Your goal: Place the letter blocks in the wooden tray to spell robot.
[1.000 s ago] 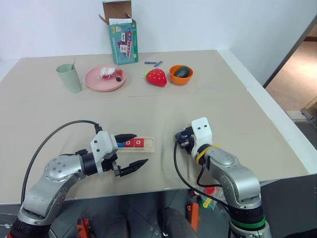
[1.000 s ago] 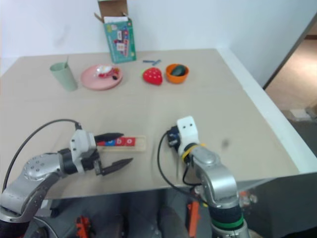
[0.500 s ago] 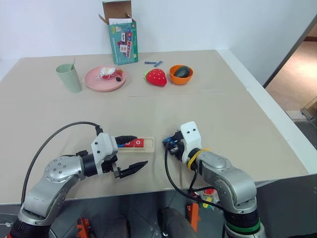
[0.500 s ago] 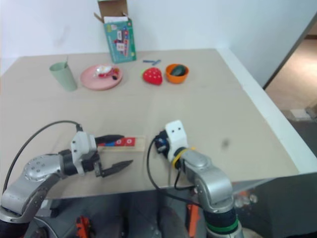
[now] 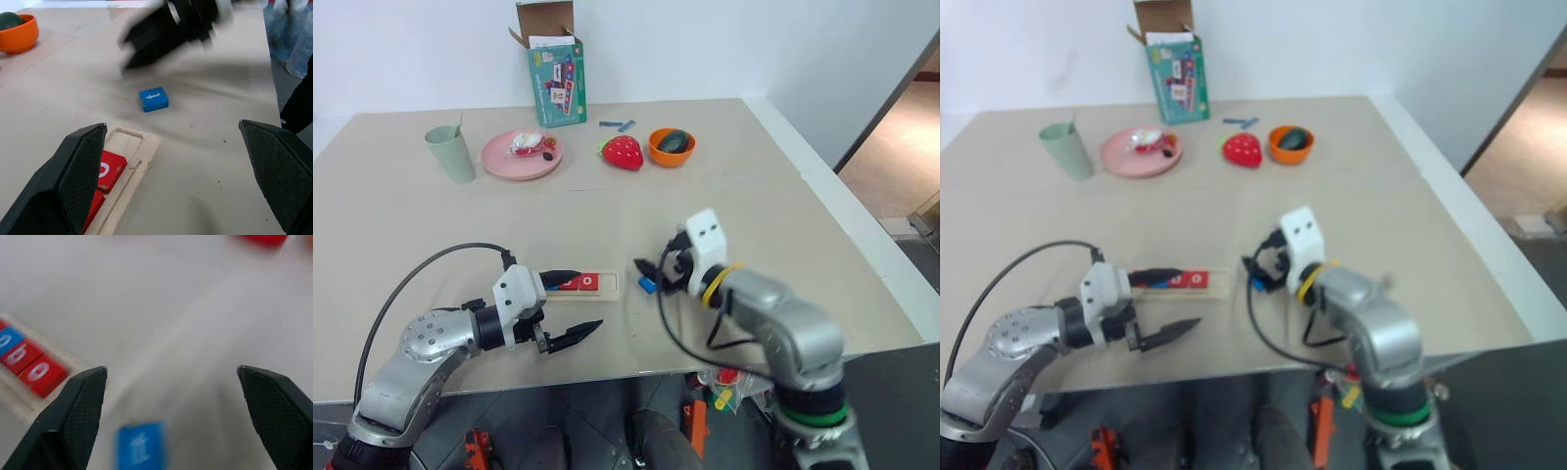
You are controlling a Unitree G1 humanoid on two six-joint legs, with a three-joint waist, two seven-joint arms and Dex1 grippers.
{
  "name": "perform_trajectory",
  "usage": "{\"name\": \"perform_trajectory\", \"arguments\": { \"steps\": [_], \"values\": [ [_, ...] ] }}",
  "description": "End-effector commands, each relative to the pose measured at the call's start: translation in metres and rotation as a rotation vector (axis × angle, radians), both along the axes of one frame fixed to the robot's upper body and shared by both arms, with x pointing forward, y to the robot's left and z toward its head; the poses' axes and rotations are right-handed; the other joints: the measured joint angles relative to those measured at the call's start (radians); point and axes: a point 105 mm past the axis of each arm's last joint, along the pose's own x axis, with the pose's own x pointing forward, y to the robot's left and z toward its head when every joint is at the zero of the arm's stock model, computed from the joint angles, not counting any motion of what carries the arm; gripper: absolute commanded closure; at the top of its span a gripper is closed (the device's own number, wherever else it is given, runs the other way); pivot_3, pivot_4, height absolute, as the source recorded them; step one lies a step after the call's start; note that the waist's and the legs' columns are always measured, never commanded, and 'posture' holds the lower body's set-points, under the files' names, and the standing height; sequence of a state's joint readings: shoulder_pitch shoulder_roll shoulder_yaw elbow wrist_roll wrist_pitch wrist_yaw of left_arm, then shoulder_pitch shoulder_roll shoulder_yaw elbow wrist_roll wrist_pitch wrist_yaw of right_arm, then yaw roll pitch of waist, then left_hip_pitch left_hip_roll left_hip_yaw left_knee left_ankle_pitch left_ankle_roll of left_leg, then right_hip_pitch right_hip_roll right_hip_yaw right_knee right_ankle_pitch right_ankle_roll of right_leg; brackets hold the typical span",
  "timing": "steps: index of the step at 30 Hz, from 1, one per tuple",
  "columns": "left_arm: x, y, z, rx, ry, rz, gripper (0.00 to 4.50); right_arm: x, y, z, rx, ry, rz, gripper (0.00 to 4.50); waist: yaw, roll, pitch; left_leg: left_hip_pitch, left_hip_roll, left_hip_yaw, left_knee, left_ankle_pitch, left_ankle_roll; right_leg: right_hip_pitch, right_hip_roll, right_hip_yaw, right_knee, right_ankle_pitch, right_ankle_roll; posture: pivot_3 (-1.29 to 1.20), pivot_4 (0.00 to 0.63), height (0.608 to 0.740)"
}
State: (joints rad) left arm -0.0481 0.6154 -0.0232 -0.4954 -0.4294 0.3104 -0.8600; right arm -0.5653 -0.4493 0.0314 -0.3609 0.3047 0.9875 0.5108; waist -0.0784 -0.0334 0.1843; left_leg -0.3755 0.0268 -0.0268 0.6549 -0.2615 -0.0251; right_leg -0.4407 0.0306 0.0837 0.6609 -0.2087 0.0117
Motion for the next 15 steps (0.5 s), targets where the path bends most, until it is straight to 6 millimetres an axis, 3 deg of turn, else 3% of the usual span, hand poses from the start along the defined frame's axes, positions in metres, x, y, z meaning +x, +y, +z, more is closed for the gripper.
{"name": "perform_trajectory", "arguments": {
  "steps": [1, 8, 15],
  "values": [
    [0.001, -0.002, 0.006, -0.002, -0.043, -0.014, 0.00, 0.007, 0.001, 0.000, -0.162, -0.072, 0.319, 0.04, 0.000, 0.000, 0.000, 0.000, 0.000, 0.000, 0.000, 0.000, 0.000, 0.000, 0.000, 0.000, -0.001, 0.000, 0.000, 0.00, 0.150, 0.740],
    [-0.001, -0.004, 0.007, -0.006, -0.047, -0.018, 0.00, 0.007, 0.013, -0.031, -0.380, -0.109, 0.824, 0.04, -0.004, 0.000, 0.000, 0.000, 0.004, 0.000, -0.002, -0.004, 0.007, 0.000, 0.004, 0.000, -0.003, -0.001, -0.002, 0.00, 0.150, 0.740],
    [-0.007, 0.000, 0.005, -0.002, -0.040, 0.022, 0.00, 0.017, 0.012, -0.044, -0.459, -0.103, 0.959, 0.04, 0.001, 0.000, 0.000, 0.000, 0.002, 0.001, -0.001, -0.004, 0.007, 0.000, 0.001, 0.001, -0.003, 0.000, -0.001, 0.00, 0.150, 0.740]
  ]
}}
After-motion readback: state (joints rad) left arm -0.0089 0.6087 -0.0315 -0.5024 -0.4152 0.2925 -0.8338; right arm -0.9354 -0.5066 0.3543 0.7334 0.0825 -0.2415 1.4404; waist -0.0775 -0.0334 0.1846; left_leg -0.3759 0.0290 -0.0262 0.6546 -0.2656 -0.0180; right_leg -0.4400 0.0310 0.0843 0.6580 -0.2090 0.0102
